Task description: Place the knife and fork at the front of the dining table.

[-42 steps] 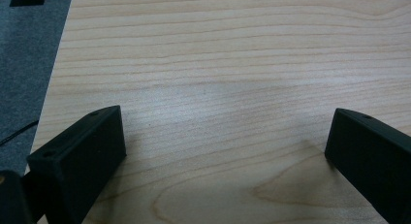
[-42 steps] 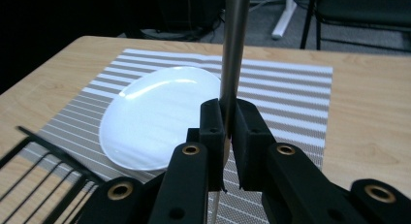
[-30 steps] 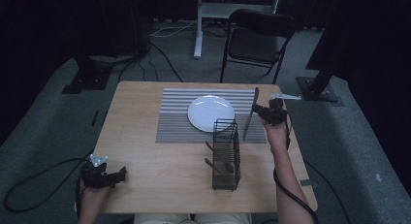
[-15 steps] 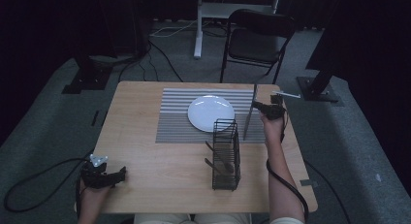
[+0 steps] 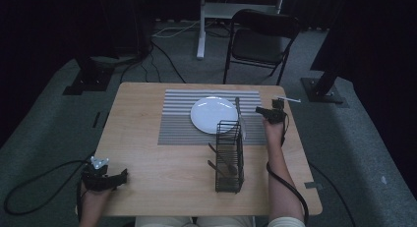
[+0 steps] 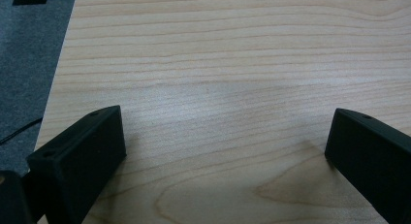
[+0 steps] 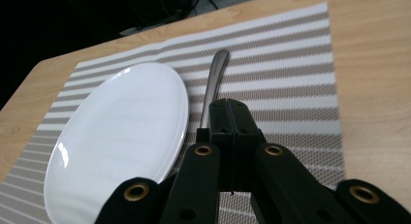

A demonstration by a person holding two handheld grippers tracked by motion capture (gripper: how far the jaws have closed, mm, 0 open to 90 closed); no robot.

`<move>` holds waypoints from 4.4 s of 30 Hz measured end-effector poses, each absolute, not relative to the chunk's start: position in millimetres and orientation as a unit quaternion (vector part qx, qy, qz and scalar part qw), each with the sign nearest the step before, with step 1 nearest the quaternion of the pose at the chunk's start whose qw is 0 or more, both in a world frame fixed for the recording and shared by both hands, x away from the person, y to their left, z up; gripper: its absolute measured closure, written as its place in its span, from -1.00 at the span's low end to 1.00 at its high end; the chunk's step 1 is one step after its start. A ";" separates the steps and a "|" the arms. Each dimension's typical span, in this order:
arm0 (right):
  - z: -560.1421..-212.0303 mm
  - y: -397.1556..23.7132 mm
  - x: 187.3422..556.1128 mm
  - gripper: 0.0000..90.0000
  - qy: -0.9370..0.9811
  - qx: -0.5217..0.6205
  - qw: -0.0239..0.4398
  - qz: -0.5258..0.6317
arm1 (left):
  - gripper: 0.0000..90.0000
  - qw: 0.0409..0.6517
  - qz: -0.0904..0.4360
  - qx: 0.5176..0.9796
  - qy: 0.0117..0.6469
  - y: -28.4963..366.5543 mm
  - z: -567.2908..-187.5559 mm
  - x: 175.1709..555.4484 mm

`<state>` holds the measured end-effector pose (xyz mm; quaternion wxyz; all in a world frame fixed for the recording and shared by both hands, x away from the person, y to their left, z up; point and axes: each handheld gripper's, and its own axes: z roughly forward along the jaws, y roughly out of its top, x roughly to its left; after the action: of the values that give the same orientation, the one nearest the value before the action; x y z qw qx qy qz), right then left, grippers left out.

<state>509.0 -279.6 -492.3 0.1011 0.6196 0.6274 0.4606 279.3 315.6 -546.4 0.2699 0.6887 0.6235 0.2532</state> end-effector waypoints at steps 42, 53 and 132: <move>-525.0 -292.5 451.5 -0.18 0.659 0.601 0.137 0.432 | -0.98 0.357 0.194 0.731 0.549 295.1 -527.2 262.3; -532.5 -285.5 431.3 -0.70 0.685 0.578 0.153 0.417 | -0.98 0.380 0.101 0.759 0.519 262.5 -511.6 265.3; -550.5 -329.8 247.3 -0.69 0.688 0.547 0.201 0.434 | 0.08 0.487 0.036 0.814 0.315 73.8 -432.2 314.7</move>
<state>247.3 -329.8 -550.5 0.2006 0.5465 0.6875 0.4340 314.7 73.8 -432.2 0.4865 0.8141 0.3151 0.0362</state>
